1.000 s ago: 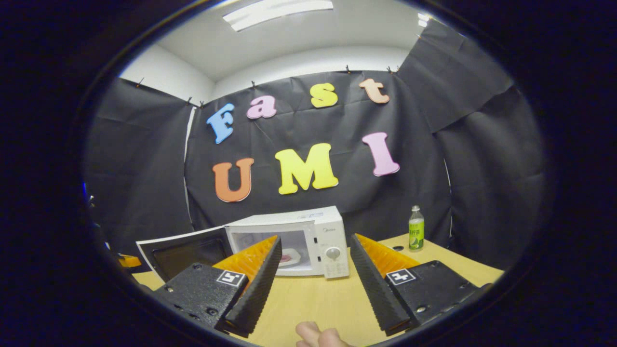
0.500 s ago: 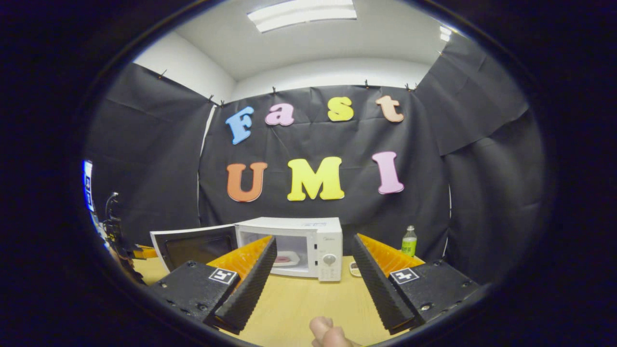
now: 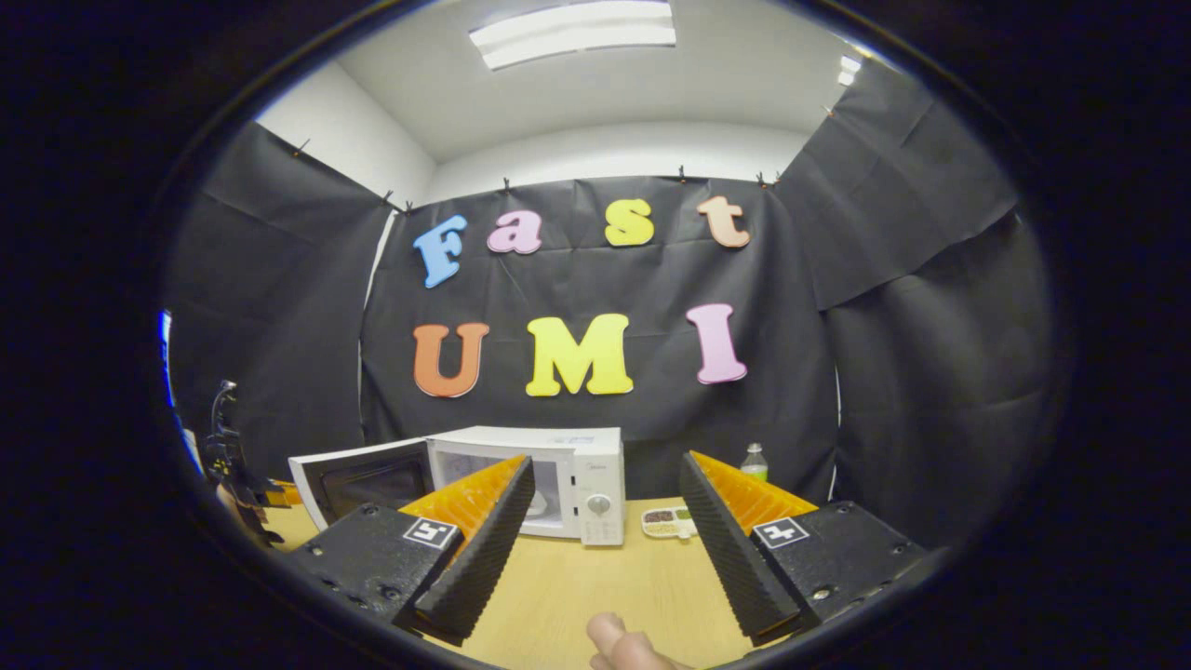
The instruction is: Open the microwave oven with the left hand, put the food in, and close the microwave oven.
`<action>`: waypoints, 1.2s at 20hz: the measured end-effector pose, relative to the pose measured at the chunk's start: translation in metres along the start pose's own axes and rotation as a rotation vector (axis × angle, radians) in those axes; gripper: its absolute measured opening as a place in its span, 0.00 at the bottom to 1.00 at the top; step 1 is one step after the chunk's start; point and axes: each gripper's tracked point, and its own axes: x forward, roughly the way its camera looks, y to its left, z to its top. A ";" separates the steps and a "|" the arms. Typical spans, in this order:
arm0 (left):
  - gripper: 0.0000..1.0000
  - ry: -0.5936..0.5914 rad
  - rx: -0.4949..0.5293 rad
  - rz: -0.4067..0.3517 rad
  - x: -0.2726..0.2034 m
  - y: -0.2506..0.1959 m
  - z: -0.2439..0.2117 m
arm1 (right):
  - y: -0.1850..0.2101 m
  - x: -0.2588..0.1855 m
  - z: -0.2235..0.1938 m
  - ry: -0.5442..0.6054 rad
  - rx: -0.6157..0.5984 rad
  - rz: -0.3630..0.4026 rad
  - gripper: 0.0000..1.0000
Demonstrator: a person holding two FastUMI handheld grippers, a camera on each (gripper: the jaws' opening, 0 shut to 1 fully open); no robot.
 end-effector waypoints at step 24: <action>0.00 0.056 -0.012 -0.392 0.121 -0.209 -0.002 | -0.090 -0.012 0.007 -0.039 0.039 -0.100 0.99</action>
